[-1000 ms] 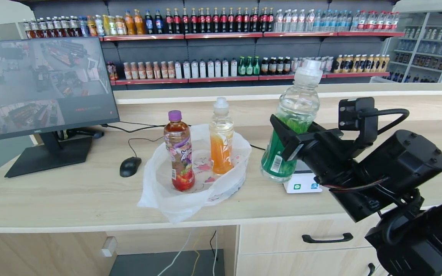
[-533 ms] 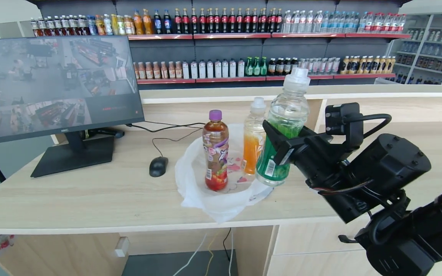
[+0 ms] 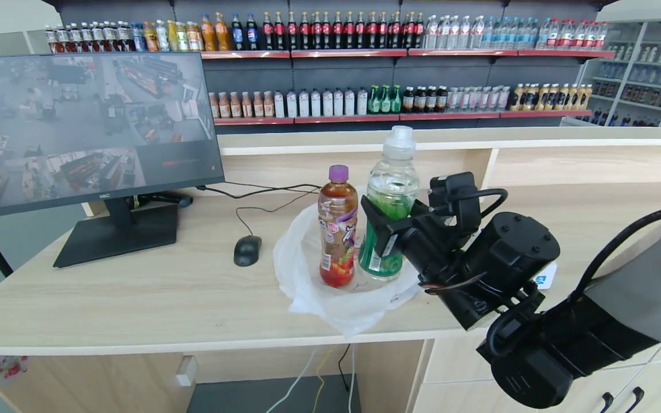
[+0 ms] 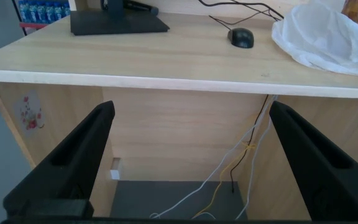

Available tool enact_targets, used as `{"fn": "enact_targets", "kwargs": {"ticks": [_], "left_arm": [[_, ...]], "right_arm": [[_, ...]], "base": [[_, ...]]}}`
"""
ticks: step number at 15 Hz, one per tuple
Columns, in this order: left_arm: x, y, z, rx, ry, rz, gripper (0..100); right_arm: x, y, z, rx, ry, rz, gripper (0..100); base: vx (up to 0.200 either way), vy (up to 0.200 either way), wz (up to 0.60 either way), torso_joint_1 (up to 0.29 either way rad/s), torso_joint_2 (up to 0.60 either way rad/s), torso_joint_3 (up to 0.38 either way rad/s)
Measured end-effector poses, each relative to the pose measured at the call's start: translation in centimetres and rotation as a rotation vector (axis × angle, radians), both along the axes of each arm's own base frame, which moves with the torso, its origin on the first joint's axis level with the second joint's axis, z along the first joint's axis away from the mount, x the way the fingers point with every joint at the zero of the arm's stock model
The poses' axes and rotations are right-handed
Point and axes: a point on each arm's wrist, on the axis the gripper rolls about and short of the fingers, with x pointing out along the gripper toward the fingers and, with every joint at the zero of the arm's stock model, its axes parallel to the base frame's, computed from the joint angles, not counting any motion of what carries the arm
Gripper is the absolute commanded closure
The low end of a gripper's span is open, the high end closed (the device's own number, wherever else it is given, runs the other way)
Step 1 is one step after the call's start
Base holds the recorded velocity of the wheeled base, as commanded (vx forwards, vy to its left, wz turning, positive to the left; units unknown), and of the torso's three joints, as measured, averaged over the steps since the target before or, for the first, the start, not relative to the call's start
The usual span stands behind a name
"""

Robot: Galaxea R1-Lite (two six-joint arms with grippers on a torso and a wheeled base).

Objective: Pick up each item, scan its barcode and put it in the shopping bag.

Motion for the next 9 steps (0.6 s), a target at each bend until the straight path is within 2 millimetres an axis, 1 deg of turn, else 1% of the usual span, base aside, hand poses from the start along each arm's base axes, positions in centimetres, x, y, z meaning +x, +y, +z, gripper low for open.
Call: {"fn": "enact_targets", "kwargs": {"ticks": [4, 9], "left_arm": [[0.0, 0.0, 0.0, 0.0, 0.0, 0.0, 0], [0.0, 0.0, 0.0, 0.0, 0.0, 0.0, 0]], "right_arm": [[1.3, 1.2, -1.3, 0.002, 0.013, 0.008, 100], [2.0, 1.0, -2.1, -0.007, 0.026, -0.011, 100]], "base": [[0.0, 0.0, 0.0, 0.0, 0.0, 0.0], [0.0, 0.0, 0.0, 0.0, 0.0, 0.0]]}}
